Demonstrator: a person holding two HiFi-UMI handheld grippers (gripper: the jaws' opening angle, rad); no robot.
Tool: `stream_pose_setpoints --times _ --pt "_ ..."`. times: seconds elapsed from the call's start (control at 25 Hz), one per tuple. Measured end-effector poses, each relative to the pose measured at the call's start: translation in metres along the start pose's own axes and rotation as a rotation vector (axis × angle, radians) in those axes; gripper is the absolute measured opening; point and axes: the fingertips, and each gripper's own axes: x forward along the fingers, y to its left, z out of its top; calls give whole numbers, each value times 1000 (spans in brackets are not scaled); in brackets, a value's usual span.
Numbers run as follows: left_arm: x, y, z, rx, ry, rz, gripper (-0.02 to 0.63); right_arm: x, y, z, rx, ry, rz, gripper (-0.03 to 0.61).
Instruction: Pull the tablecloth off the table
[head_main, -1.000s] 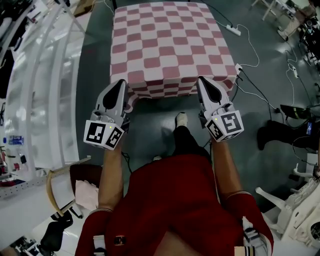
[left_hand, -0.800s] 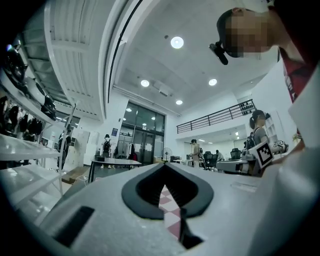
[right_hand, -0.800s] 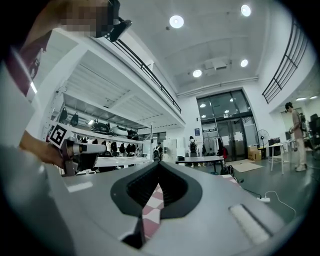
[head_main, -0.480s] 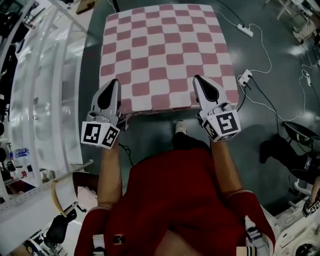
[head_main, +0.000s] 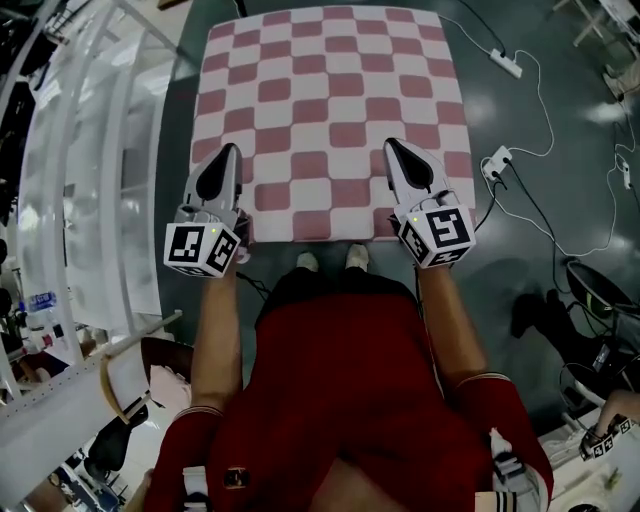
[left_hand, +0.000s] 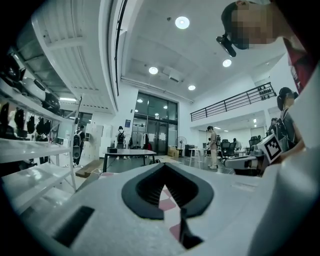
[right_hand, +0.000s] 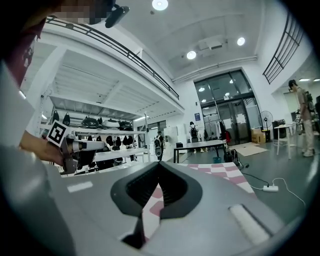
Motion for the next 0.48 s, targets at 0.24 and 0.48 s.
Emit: stream_pose_setpoints --times 0.24,0.48 --pt "31 23 -16 2 53 -24 2 31 -14 -14 31 56 -50 15" --pt "63 46 -42 -14 138 -45 2 61 -32 -36 16 154 -109 15"
